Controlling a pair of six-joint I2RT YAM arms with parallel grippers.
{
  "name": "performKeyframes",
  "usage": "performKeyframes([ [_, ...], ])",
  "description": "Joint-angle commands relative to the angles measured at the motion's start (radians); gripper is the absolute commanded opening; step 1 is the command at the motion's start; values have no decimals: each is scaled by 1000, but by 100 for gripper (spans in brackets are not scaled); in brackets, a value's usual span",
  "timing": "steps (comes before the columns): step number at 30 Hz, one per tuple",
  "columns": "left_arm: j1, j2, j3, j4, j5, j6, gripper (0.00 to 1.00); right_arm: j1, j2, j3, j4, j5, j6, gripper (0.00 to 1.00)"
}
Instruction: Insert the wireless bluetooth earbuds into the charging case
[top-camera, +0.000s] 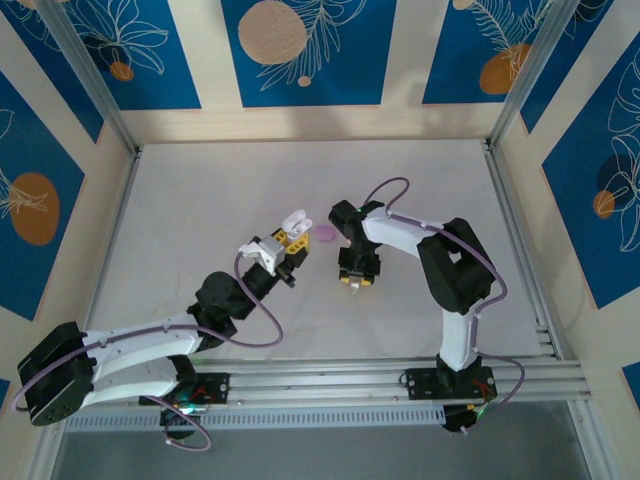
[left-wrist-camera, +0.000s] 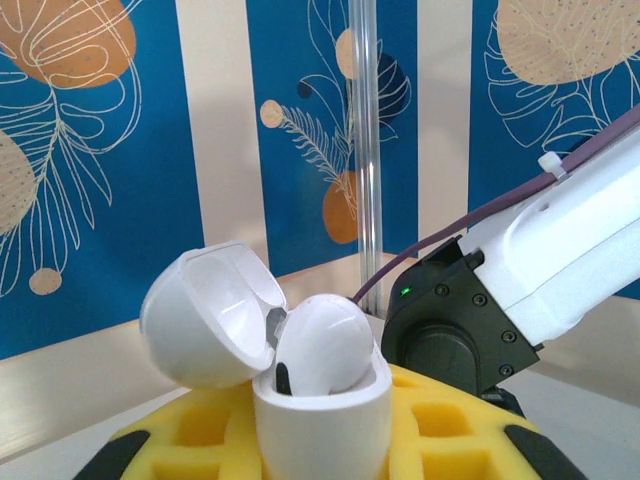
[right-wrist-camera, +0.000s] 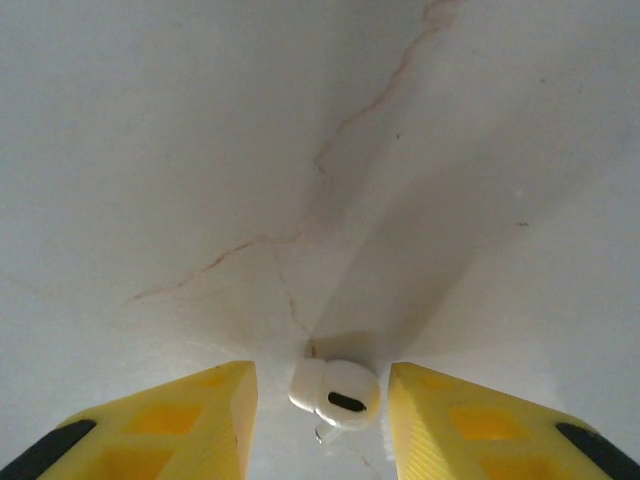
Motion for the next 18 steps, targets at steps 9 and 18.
performKeyframes([
  [9,-3,-13,-8,24,-14,15,10,5,16,-36,8,-27,20,35],
  [18,-3,-5,-3,25,-9,11,10,8,21,-62,24,-23,17,29],
])
